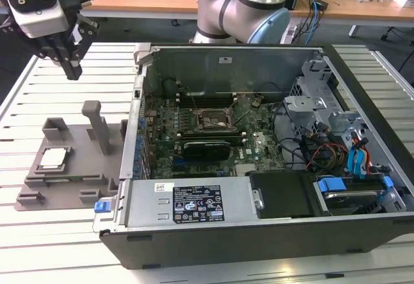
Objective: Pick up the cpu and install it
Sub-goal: 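Reach for the cpu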
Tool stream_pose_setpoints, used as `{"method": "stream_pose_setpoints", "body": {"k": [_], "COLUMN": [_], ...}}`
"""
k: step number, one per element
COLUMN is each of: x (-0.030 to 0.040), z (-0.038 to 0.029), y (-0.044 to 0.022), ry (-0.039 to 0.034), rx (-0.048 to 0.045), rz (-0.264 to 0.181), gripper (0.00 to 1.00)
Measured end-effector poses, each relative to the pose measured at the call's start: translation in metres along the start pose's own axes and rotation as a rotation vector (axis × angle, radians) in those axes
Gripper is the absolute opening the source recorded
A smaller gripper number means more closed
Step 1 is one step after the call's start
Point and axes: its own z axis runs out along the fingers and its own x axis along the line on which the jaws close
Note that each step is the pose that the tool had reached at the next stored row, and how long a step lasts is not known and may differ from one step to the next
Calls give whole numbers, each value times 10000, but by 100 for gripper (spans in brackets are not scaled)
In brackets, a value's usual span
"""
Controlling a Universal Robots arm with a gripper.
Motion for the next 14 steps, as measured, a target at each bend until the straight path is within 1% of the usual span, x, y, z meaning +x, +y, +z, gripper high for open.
{"method": "stream_pose_setpoints", "body": {"k": [4,6,7,10,12,14], "x": [80,136,153,248,292,352], "z": [-2,-4,-5,-7,-8,-10], "y": [-6,-10,-11,-18,-21,-25], "ry": [0,0,1,0,1,1], "rx": [0,1,1,1,1,0], "rz": [0,1,1,0,0,0], "gripper": [11,11,11,11,11,11]}}
